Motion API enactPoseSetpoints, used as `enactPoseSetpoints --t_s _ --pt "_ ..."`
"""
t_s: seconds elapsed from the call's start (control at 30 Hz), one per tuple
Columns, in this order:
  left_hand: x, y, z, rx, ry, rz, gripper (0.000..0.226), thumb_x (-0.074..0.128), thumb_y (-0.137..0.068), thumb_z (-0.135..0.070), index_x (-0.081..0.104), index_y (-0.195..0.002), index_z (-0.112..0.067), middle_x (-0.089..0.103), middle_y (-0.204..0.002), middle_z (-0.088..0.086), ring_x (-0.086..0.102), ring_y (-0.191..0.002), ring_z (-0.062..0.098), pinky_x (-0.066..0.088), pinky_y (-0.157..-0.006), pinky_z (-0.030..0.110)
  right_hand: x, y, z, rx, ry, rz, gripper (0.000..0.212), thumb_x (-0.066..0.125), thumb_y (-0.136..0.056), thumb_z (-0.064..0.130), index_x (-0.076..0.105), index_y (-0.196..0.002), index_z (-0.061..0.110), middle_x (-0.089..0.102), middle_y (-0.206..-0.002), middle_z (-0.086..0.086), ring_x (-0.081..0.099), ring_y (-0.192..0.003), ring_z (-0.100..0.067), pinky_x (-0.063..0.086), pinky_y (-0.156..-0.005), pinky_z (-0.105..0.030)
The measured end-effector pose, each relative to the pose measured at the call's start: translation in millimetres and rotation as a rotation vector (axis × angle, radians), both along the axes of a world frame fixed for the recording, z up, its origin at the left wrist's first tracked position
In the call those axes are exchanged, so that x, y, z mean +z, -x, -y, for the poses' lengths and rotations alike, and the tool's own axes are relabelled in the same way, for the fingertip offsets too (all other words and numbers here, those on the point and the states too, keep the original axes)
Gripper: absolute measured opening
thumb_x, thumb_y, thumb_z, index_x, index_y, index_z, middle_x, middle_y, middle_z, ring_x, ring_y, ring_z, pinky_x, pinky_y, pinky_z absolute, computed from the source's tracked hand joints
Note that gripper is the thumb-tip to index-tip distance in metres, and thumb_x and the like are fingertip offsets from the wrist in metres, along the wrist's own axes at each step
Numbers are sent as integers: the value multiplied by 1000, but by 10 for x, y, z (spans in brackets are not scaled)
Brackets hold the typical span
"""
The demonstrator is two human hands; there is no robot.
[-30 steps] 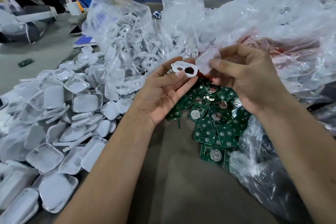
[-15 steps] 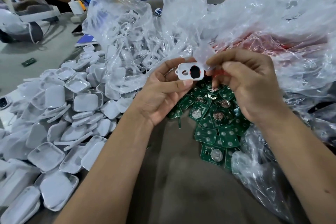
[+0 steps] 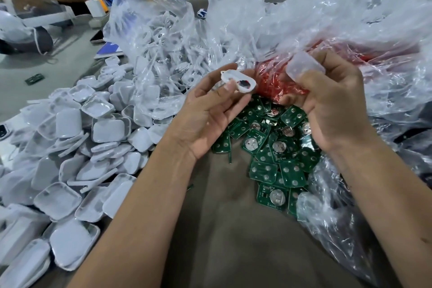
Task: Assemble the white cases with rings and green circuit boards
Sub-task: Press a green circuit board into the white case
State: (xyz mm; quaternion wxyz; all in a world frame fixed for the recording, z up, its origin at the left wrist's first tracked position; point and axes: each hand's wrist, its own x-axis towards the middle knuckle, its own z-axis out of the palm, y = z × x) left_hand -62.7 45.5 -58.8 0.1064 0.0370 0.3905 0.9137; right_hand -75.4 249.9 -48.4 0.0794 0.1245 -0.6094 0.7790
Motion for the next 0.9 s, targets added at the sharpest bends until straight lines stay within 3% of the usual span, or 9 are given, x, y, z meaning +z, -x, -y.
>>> enactPoseSetpoints --t_s 0.17,0.3,0.43,0.53,0.6,0.67,0.73,0.8,0.9 --pt "-12 -17 -18 32 -31 17 51 71 -83 -4 58 -132 -5 68 -131 19 64 -124 37 52 -105 40 -48 -24 63 -94 -167 -18 34 39 -76 -21 40 -69 13 55 -73 -17 51 -59 -18 38 -44 -25" --pt "-36 -34 -104 -10 -26 16 52 71 -82 -6 59 -132 -3 68 -131 19 66 -121 35 56 -99 37 58 -49 129 -142 -194 13 42 35 -80 -21 58 -83 14 49 -74 -16 37 -55 -14 28 -43 -24" --pt "-34 -60 -274 -50 -67 17 66 72 -78 -7 52 -140 0 67 -132 20 64 -124 32 57 -96 36 361 43 -2 -22 -24 240 23 49 -90 4 58 -71 13 44 -63 -3 32 -53 -13 21 -43 -21" --pt "40 6 -499 -69 -163 11 59 75 -76 -7 60 -133 0 65 -132 24 65 -121 33 57 -95 37 650 233 -184 46 32 361 49 55 -103 40 46 -61 17 32 -58 3 25 -49 -12 17 -42 -21" --pt "96 96 -638 -82 -203 9 53 75 -76 -6 65 -128 0 65 -133 24 67 -116 32 58 -93 36 831 469 -274 -81 -53 344 46 45 -110 35 57 -71 13 31 -54 4 27 -45 -11 22 -39 -21" --pt "146 229 -747 -100 -219 -5 59 74 -77 -8 60 -133 0 64 -135 23 67 -116 31 58 -92 34 1034 794 -402 -278 -208 280 34 36 -109 15 63 -89 10 40 -49 3 37 -38 -11 32 -39 -18" --pt "175 363 -820 -124 -237 -29 63 74 -78 -10 55 -137 -1 64 -135 22 66 -118 33 58 -92 34 1221 1195 -611 -409 -501 229 32 33 -105 4 62 -91 8 58 -64 -6 52 -38 -12 40 -39 -18" --pt "165 458 -856 -162 -251 -57 62 74 -79 -10 54 -136 0 65 -132 23 67 -115 34 59 -91 34 1308 1609 -880 -468 -1069 191 24 46 -103 4 70 -104 1 71 -95 -16 69 -66 -19 54 -54 -27" --pt "80 546 -870 -237 -270 -68 62 88 -71 -9 64 -127 1 66 -127 27 69 -110 38 61 -88 36 1175 2040 -1221 -378 -1833 204 28 65 -95 2 73 -122 -2 72 -122 -19 70 -101 -36 59 -84 -45"
